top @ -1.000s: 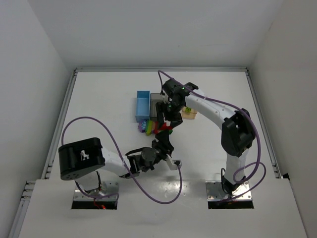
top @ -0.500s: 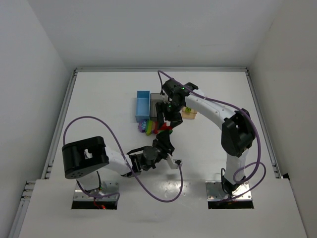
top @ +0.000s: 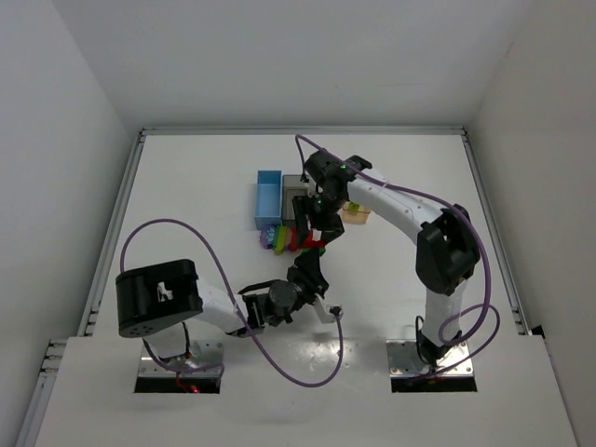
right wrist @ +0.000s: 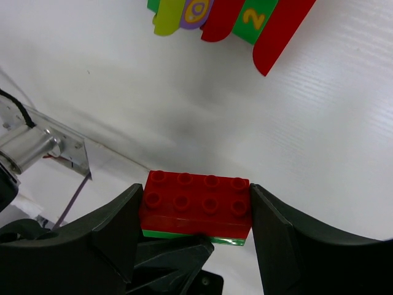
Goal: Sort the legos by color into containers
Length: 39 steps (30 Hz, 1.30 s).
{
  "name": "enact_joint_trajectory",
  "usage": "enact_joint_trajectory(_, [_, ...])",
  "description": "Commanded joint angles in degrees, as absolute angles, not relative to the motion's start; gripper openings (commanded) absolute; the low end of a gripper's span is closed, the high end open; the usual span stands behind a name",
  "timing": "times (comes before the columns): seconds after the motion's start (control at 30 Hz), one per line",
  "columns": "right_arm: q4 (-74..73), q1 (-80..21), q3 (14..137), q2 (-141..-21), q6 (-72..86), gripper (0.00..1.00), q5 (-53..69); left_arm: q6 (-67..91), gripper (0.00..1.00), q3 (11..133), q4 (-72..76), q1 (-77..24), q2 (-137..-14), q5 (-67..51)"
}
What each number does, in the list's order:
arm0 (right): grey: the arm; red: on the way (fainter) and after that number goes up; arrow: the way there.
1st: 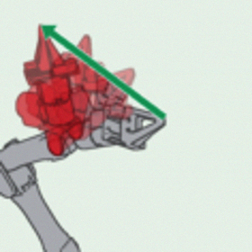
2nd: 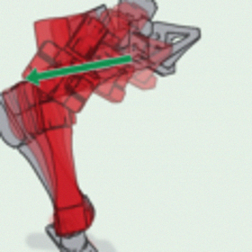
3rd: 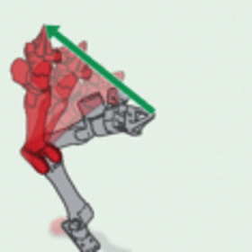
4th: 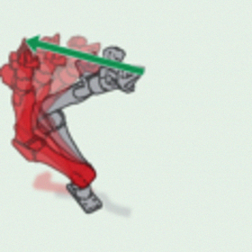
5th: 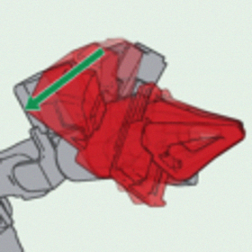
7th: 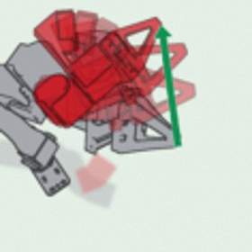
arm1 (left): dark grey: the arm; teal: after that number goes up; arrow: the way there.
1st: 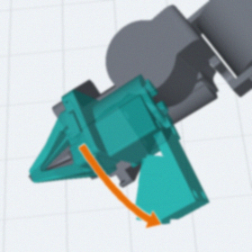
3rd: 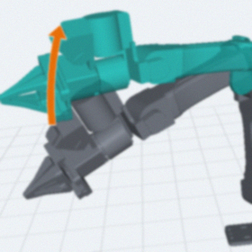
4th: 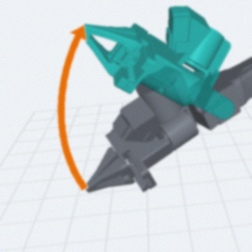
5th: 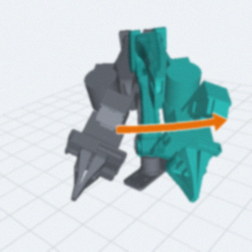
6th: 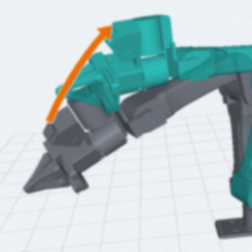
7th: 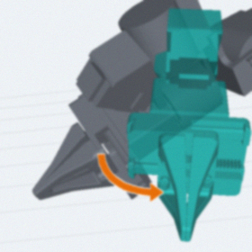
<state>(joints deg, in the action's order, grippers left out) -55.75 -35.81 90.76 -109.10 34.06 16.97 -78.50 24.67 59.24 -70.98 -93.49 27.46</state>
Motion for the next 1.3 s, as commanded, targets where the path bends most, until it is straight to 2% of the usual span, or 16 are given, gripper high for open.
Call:
enact_joint_trajectory(0.0, [-54.67,-35.77,93.51,-108.37,34.98,0.00,19.25,-75.85,0.05,23.64,61.36,-74.52,-90.01,28.47])
enact_joint_trajectory(0.43, [-55.20,-33.57,95.98,-109.95,34.98,0.00,18.72,-70.40,0.04,21.36,57.05,-83.93,-86.84,34.01])
enact_joint_trajectory(0.7, [-55.20,-31.03,97.12,-111.27,34.28,0.00,16.45,-67.33,0.03,22.31,54.76,-85.96,-85.79,36.73])
enact_joint_trajectory(0.9, [-49.50,-29.36,98.53,-109.34,32.35,0.00,12.49,-50.92,0.03,31.44,40.72,-85.96,-84.55,46.66])
enact_joint_trajectory(0.97, [-47.47,-29.36,98.53,-107.85,31.56,0.00,10.82,-41.95,0.03,34.53,31.53,-84.03,-84.03,48.33])
enact_joint_trajectory(1.27, [-41.06,-28.74,99.67,-102.66,27.34,0.00,0.45,-12.35,0.03,57.99,1.26,-66.47,-84.55,42.72])
